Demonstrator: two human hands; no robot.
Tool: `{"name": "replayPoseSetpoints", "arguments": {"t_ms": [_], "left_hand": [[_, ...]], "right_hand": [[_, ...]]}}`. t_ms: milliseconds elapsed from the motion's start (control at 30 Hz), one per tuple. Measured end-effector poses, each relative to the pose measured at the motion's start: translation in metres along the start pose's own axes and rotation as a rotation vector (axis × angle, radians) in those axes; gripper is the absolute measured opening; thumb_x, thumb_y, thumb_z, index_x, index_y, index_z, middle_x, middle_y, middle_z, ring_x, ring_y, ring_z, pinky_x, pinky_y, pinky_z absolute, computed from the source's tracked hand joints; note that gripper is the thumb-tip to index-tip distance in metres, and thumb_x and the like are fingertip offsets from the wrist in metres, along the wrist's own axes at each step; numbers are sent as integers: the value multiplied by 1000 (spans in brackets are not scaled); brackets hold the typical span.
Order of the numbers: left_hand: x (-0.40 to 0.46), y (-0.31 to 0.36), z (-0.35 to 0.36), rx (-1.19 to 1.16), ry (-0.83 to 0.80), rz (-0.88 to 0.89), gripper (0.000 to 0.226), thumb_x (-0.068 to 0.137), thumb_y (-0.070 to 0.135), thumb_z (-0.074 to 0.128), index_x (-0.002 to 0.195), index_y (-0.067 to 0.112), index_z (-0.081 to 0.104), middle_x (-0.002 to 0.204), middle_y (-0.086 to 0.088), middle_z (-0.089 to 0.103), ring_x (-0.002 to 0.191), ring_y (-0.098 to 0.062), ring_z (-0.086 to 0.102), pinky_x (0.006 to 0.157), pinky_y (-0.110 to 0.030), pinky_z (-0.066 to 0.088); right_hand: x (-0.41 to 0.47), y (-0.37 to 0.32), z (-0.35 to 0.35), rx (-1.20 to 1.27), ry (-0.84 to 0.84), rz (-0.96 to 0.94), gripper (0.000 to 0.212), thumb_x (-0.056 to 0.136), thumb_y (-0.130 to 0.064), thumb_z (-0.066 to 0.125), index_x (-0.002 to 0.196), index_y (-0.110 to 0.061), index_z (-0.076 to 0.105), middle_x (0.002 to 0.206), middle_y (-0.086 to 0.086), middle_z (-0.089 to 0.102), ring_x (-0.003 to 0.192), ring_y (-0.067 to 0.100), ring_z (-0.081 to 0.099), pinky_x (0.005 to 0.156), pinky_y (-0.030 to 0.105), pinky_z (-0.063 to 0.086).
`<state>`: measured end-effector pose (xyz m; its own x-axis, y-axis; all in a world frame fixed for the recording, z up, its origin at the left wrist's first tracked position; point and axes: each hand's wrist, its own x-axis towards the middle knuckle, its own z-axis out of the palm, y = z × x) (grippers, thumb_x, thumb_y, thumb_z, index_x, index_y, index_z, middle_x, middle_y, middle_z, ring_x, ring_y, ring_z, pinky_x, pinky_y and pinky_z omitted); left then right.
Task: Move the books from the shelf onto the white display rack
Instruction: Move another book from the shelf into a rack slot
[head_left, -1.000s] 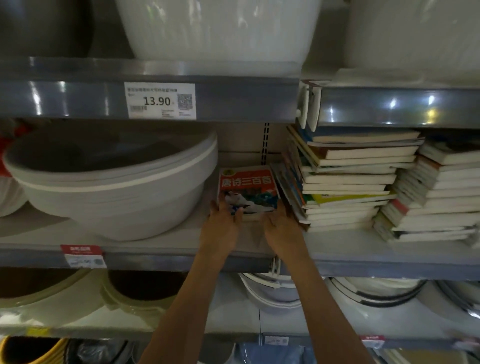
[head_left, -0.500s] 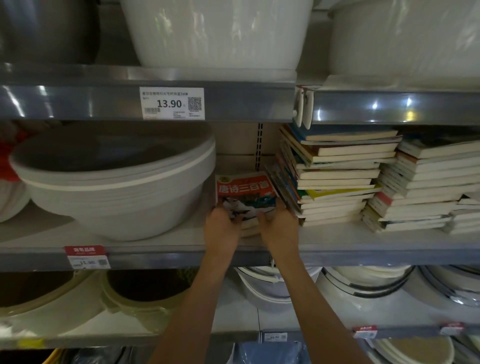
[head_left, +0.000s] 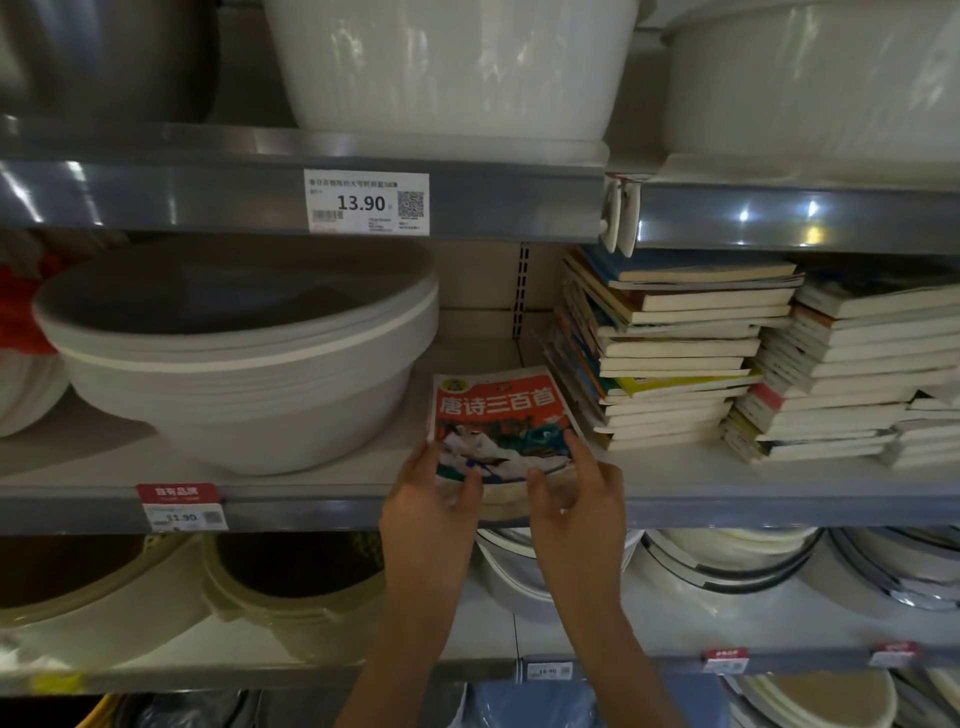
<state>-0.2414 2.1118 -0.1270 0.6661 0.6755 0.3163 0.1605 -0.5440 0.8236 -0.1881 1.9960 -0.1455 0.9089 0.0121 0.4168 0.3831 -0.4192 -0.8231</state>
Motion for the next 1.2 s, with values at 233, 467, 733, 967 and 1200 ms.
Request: {"name": "replayPoseSetpoints", "arguments": {"t_ms": [233, 467, 733, 967, 1200], "left_hand": [[-2, -7, -7, 49, -67, -13, 40, 94, 33, 65, 130, 16, 59, 135, -4, 52, 97, -17, 62, 79, -15, 40], [9, -10, -6, 72, -149, 14, 44, 101, 38, 50, 140, 19, 52, 134, -5, 55, 108, -21, 62, 85, -25, 46], [5, -19, -9, -27, -166, 94, 45, 99, 28, 55, 142, 17, 49, 134, -6, 61, 106, -20, 66, 91, -33, 55], [-29, -28, -28, -184, -77, 77, 65, 89, 17, 73, 148, 16, 45, 147, -6, 51, 121, -6, 50, 90, 6, 32], [-51, -25, -41, -323, -127, 63, 81, 83, 14, 78, 152, 28, 37, 148, 10, 49, 131, 0, 46, 106, -14, 40]], "right_hand": [[3, 0, -7, -72, -108, 181, 57, 87, -32, 73, 137, -20, 48, 111, -3, 41, 98, 17, 52, 78, 21, 39], [26, -14, -8, -71, -201, 274, 26, 97, -30, 59, 119, -19, 54, 112, 0, 61, 94, 14, 54, 79, 24, 38], [12, -11, -3, -77, -130, 138, 38, 100, -17, 54, 137, -11, 50, 123, 9, 65, 110, 24, 62, 81, 19, 44], [-33, -12, -13, 209, 9, 29, 46, 96, -11, 59, 140, -19, 47, 116, 1, 65, 100, 3, 62, 77, 4, 47], [-68, -21, -30, 316, 149, -38, 56, 91, -24, 56, 142, -32, 34, 128, 7, 60, 113, 8, 61, 83, 9, 50]]}}
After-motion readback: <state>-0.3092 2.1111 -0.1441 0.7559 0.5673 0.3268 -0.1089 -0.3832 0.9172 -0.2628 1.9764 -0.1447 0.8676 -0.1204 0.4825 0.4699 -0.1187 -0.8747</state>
